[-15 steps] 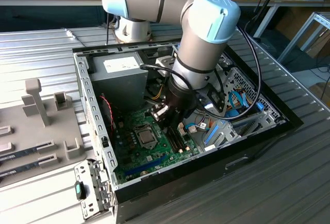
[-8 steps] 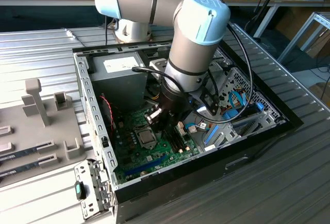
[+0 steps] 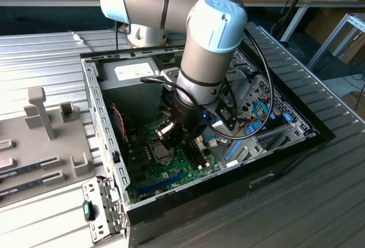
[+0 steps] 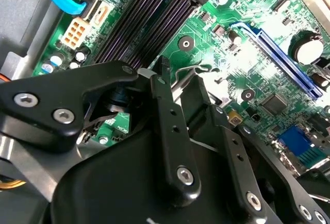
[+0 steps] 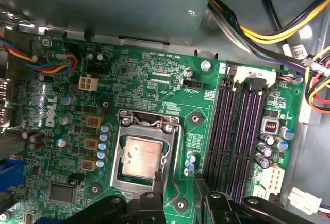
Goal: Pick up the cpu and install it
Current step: 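Install the first cpu locking lever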
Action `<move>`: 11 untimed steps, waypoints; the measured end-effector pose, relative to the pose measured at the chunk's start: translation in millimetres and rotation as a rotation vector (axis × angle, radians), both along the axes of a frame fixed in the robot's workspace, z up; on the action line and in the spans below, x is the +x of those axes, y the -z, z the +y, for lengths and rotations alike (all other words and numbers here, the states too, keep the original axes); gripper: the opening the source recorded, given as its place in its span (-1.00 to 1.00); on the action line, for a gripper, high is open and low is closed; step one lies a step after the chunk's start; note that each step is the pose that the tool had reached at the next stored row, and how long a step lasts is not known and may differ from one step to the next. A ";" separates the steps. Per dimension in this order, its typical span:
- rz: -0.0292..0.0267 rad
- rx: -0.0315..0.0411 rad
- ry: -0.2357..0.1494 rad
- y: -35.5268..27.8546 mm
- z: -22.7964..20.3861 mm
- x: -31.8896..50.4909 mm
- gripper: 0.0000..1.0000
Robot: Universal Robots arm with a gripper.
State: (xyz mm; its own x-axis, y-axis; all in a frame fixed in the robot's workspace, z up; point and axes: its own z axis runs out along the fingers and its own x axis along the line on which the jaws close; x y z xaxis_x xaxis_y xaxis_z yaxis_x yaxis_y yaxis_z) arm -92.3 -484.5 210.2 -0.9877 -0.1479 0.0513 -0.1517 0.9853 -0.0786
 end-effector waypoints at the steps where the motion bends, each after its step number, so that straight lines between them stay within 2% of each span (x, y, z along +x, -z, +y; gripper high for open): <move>1: 0.0000 -0.0004 0.000 0.2 0.0 0.0 -0.28; 11: -0.0001 -0.0013 0.000 2.2 0.0 0.0 -0.28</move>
State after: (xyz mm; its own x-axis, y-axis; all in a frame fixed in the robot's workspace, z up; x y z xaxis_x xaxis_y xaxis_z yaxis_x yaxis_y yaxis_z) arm -92.3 -484.4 207.9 -0.9877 -0.1479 0.0514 -0.1517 0.9852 -0.0799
